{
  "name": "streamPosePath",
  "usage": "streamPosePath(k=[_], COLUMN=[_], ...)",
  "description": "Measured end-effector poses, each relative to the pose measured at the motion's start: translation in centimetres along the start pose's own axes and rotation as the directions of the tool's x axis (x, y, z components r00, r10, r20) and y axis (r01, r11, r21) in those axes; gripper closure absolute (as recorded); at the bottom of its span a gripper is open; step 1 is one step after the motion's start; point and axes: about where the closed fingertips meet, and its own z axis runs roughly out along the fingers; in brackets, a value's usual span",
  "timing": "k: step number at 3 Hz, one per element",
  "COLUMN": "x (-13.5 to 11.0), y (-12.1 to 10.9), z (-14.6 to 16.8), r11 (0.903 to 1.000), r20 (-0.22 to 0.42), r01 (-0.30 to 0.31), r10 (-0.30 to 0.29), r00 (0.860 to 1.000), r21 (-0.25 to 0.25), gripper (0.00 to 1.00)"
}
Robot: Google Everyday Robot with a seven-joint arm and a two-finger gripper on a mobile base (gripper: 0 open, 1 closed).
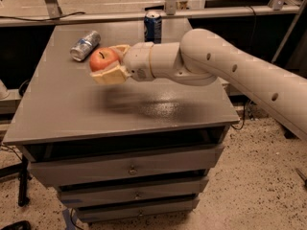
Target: Pick apple
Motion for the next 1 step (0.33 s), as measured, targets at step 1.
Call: streamPosePath(k=[1], x=[0.00], y=[0.00], z=[0.00], r11=[1.0000], r20=[0.000], r01=[0.000], r10=[0.000], r00=[1.000], r21=[0.000], gripper=[1.00])
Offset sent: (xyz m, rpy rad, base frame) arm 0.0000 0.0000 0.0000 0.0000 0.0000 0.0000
